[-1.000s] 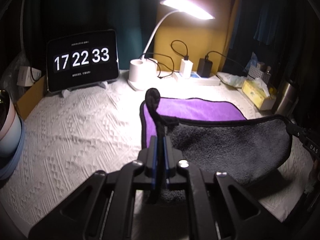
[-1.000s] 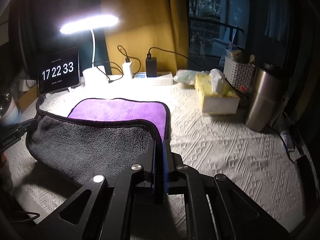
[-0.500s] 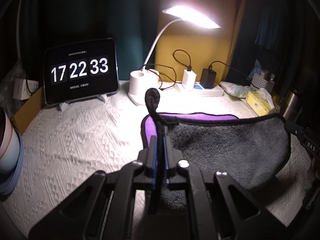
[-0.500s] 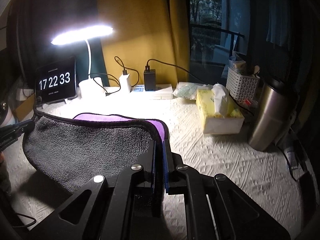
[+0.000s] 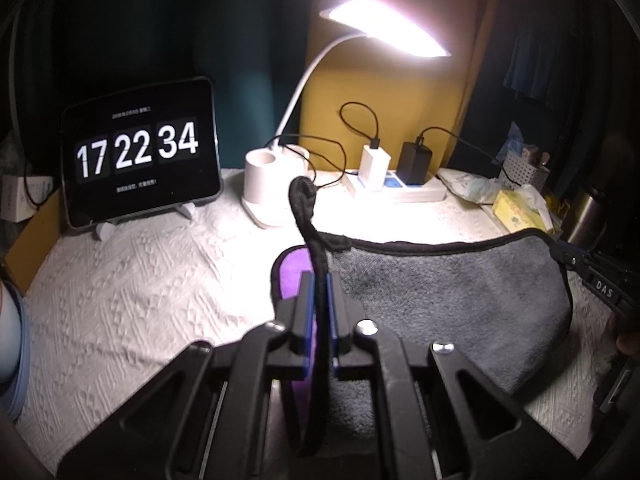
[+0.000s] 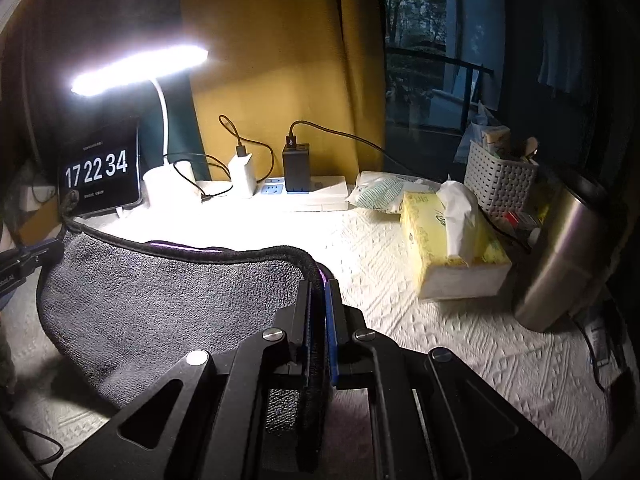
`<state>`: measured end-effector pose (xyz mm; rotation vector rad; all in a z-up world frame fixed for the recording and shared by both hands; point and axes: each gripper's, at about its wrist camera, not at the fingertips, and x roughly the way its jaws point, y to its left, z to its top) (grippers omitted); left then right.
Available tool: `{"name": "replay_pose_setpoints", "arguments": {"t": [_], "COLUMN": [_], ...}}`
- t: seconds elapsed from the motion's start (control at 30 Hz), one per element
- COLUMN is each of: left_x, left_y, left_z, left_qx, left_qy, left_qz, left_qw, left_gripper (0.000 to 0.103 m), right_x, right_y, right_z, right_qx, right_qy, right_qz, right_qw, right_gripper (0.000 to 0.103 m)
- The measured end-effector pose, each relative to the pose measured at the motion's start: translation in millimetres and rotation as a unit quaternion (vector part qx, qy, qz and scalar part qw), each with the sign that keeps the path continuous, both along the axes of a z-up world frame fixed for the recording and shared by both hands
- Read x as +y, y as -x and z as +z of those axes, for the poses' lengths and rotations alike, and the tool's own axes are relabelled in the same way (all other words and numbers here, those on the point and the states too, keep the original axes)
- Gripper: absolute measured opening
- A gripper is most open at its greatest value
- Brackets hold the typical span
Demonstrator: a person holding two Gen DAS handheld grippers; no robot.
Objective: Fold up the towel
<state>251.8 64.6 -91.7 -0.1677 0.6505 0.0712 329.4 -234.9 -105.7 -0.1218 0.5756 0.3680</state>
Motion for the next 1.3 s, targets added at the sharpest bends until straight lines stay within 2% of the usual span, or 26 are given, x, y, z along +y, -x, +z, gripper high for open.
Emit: {"name": "replay_pose_setpoints", "arguments": {"t": [0.87,1.3], "left_x": [22,27], "left_y": [-57,-87], "left_z": [-18,-48], "left_qx": [0.014,0.055], "left_qy": [-0.003,-0.007], "left_qz": [0.011,0.012], "left_qw": [0.9998,0.9984], "left_gripper": [0.006,0.006], "right_x": [19,26], "right_y": [-56,-81], "right_z": [-15,-38], "right_qx": [0.0,0.018], "right_qy": [0.019,0.036], "right_qz": [0.004,0.002], "right_qw": [1.0,0.999], "right_gripper": [0.007,0.007]}}
